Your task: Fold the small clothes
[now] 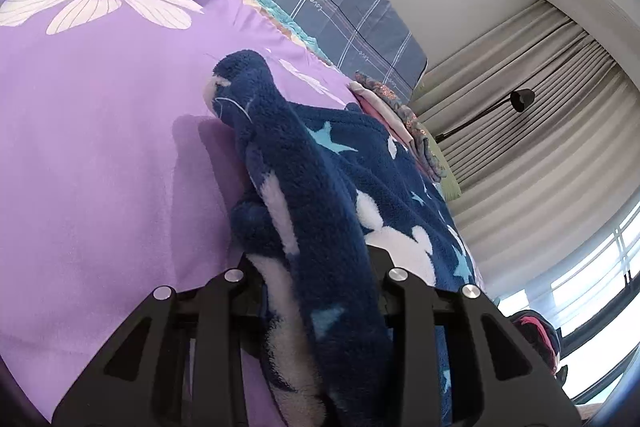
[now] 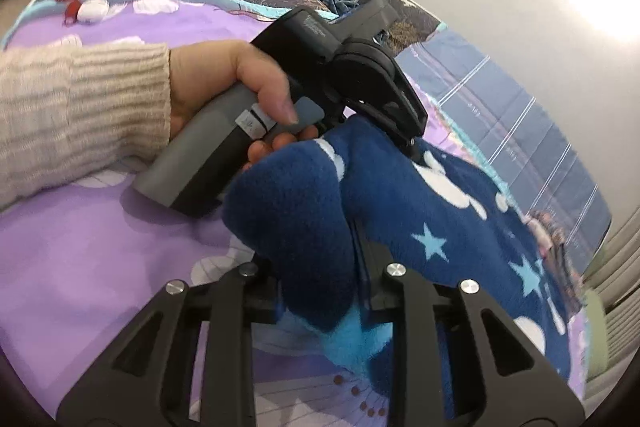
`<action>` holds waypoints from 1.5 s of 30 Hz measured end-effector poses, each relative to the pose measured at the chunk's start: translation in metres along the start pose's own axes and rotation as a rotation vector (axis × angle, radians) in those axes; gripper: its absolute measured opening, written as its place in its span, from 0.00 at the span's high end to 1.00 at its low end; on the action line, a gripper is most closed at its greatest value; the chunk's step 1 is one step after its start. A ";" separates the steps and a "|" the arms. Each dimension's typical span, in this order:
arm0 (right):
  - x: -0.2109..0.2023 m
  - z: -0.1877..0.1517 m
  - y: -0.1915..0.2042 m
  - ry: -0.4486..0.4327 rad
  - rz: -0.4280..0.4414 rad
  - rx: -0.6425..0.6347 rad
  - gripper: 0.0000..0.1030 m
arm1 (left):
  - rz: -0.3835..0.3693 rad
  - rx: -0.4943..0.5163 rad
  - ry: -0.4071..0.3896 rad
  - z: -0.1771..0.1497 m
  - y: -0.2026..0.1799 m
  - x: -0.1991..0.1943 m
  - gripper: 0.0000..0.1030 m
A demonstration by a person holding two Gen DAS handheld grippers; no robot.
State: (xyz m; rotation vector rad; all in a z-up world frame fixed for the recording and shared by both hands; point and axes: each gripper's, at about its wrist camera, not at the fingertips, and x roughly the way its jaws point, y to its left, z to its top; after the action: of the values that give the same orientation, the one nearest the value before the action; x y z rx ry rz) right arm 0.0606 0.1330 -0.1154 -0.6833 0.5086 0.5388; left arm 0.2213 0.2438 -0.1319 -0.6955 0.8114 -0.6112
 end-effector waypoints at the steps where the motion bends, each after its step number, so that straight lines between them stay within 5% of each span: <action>1: -0.001 0.001 -0.003 0.005 0.011 0.018 0.75 | 0.002 0.000 0.000 0.000 0.000 0.000 0.67; 8: -0.003 -0.001 0.001 0.016 0.001 0.024 0.73 | 0.003 -0.003 -0.001 0.000 0.001 0.001 0.66; 14: -0.006 -0.004 0.003 0.029 -0.001 0.022 0.47 | 0.007 0.000 -0.004 0.000 0.000 0.001 0.66; 17: -0.011 -0.006 0.021 0.017 -0.082 -0.069 0.34 | 0.005 -0.003 -0.004 0.000 0.000 0.002 0.66; 21: -0.012 -0.006 0.056 -0.054 -0.160 -0.249 0.33 | 0.004 -0.005 -0.003 0.000 0.001 0.002 0.66; 23: -0.004 0.001 0.057 -0.075 -0.233 -0.260 0.39 | 0.005 -0.005 -0.003 0.000 0.001 0.001 0.66; 24: 0.007 0.004 0.052 -0.046 -0.241 -0.245 0.60 | 0.004 -0.007 -0.002 0.000 0.002 0.002 0.66; 26: 0.019 0.004 0.043 0.009 -0.205 -0.208 0.66 | 0.006 -0.007 -0.001 0.000 0.001 0.001 0.68; 29: 0.003 0.004 0.029 -0.040 -0.159 -0.147 0.76 | 0.033 0.003 0.002 0.002 -0.005 0.001 0.69; 33: -0.020 0.004 -0.011 -0.093 -0.049 0.033 0.78 | 0.052 0.034 -0.027 0.011 -0.032 -0.002 0.71; 38: -0.057 0.005 -0.067 -0.198 -0.014 0.222 0.78 | 0.048 0.171 -0.063 0.034 -0.110 -0.004 0.72; 45: -0.110 -0.032 -0.163 -0.301 0.043 0.534 0.78 | 0.093 0.341 -0.015 0.041 -0.214 0.042 0.72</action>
State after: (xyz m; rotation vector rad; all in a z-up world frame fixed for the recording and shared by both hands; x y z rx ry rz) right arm 0.0701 -0.0279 0.0023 -0.0788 0.3608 0.5062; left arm 0.2301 0.0937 0.0306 -0.3487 0.6988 -0.6398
